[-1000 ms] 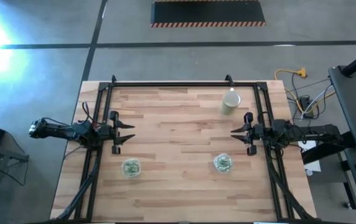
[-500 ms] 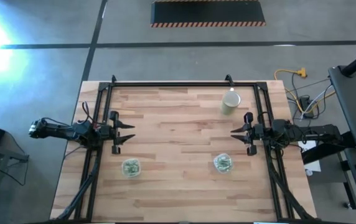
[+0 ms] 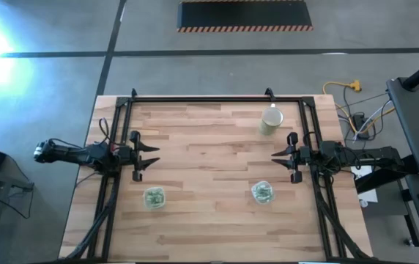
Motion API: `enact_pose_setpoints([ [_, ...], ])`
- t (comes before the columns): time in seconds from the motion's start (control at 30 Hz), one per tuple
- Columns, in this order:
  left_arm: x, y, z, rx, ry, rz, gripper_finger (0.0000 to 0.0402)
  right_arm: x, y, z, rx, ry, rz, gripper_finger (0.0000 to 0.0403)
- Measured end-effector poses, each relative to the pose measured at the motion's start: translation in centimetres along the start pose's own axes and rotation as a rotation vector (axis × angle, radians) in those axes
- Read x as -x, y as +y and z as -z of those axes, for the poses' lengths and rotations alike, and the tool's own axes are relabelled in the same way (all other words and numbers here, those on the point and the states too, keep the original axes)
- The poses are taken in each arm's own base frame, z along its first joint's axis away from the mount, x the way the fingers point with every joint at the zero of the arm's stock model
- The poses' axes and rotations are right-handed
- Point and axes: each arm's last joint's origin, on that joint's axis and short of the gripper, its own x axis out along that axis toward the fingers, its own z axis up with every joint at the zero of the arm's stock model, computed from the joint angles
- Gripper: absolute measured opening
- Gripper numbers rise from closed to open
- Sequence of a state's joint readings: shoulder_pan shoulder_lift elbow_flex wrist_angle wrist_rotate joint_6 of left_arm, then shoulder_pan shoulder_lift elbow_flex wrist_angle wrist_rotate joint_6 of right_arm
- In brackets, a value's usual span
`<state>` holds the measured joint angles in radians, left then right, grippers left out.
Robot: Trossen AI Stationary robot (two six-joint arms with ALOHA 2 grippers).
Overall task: Pick and place Stevia / Truvia into bins
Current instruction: Return to Home Position
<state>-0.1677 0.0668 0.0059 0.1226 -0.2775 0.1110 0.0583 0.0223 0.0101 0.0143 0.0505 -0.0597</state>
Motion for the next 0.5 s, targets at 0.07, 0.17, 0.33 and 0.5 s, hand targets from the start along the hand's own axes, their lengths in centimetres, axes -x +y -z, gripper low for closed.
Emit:
enact_pose_setpoints([
  [0.07, -0.03, -0.01, 0.04, 0.0, 0.005, 0.001, 0.0148, 0.0, 0.0, 0.0, 0.0, 0.0, 0.0, 0.0068],
  [0.17, -0.12, -0.05, 0.17, -0.005, 0.019, 0.002, 0.0148, 0.0, 0.0, 0.0, 0.0, 0.0, 0.0, 0.0068],
  [0.33, -0.23, -0.1, 0.33, -0.01, 0.037, 0.004, 0.0148, 0.0, 0.0, 0.0, 0.0, 0.0, 0.0, 0.0068],
  [0.5, -0.34, -0.15, 0.49, -0.016, 0.054, 0.006, 0.0148, 0.0, 0.0, 0.0, 0.0, 0.0, 0.0, 0.0068],
])
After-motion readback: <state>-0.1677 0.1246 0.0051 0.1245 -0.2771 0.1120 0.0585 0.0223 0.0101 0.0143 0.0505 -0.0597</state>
